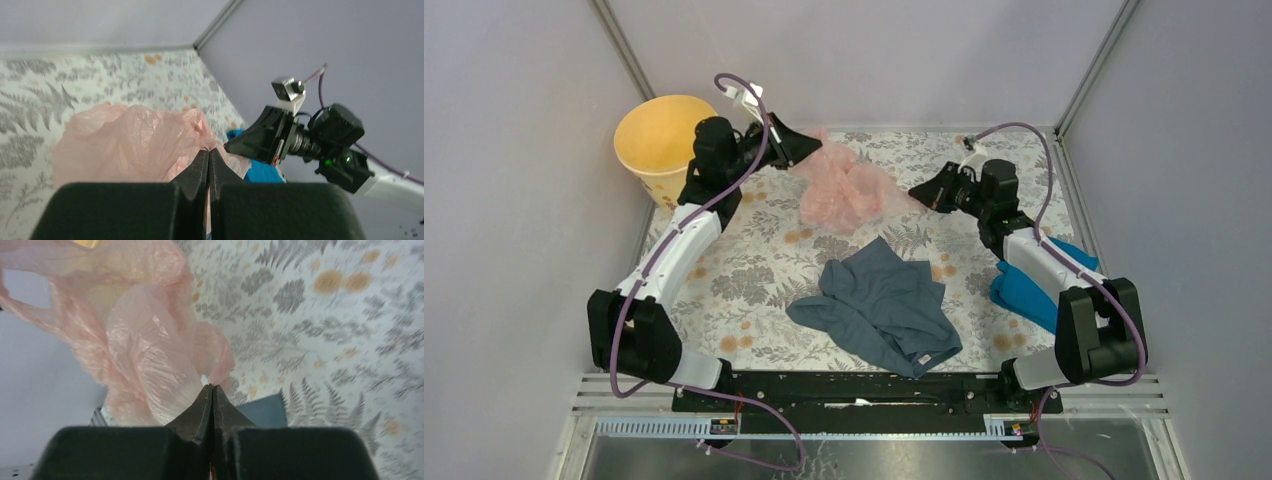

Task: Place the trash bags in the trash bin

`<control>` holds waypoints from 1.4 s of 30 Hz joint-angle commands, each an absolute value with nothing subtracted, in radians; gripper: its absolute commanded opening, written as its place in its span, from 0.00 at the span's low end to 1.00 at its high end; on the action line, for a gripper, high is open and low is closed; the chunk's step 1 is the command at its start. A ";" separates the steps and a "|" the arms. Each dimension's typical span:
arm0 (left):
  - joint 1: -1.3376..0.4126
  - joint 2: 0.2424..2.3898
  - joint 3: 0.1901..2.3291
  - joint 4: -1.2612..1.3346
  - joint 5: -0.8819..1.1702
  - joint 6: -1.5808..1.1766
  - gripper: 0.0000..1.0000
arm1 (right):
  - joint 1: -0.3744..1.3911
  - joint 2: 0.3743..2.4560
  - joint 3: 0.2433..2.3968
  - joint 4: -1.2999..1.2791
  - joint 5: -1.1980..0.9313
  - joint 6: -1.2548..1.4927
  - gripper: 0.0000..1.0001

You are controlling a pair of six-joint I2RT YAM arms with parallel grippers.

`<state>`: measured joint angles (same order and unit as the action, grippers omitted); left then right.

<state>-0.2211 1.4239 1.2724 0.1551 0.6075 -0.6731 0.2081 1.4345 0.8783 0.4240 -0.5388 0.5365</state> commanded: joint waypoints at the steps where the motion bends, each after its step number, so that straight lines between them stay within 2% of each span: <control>1: -0.218 1.414 1.148 0.279 0.723 -0.645 0.00 | 0.236 1.463 0.932 0.300 -0.574 0.639 0.05; 8: -0.216 1.448 1.144 0.232 0.741 -0.610 0.00 | 0.236 1.562 0.994 0.274 -0.733 0.696 0.21; 10: -0.216 1.443 1.144 0.226 0.751 -0.599 0.00 | 0.234 1.565 1.014 0.226 -0.759 0.655 0.35; 12: -0.216 1.436 1.136 0.228 0.760 -0.584 0.00 | 0.218 1.559 1.031 0.131 -0.735 0.631 0.58; 14: -0.216 1.433 1.133 0.233 0.780 -0.572 0.00 | 0.166 1.552 1.009 0.124 -0.746 0.693 0.75; 16: -0.216 1.438 1.131 0.243 0.803 -0.567 0.00 | 0.110 1.548 0.954 0.210 -0.800 0.790 0.83; 19: -0.216 1.448 1.121 0.286 0.849 -0.575 0.00 | 0.072 1.576 0.933 0.184 -0.773 0.801 0.89; 25: -0.216 1.464 1.098 0.352 0.889 -0.608 0.00 | 0.084 1.735 0.922 0.260 -0.840 0.842 0.86; 29: -0.218 1.466 1.096 0.347 0.886 -0.601 0.00 | 0.185 1.764 0.982 0.117 -0.753 0.704 0.82; 30: -0.218 1.467 1.097 0.347 0.884 -0.601 0.00 | 0.203 1.773 0.973 0.132 -0.745 0.714 0.75; 32: -0.218 1.469 1.100 0.344 0.885 -0.602 0.00 | 0.216 1.791 0.936 0.199 -0.738 0.779 0.51; 33: -0.218 1.470 1.098 0.344 0.885 -0.603 0.00 | 0.226 1.797 0.924 0.220 -0.732 0.788 0.46; 37: -0.218 1.467 1.089 0.387 0.918 -0.622 0.00 | 0.282 1.845 0.930 0.245 -0.733 0.785 0.45; 40: -0.217 1.451 1.045 0.575 0.988 -0.722 0.00 | 0.301 1.867 0.917 0.303 -0.750 0.817 0.46; 42: -0.218 1.437 1.013 0.717 1.027 -0.806 0.00 | 0.304 1.869 0.895 0.348 -0.768 0.840 0.51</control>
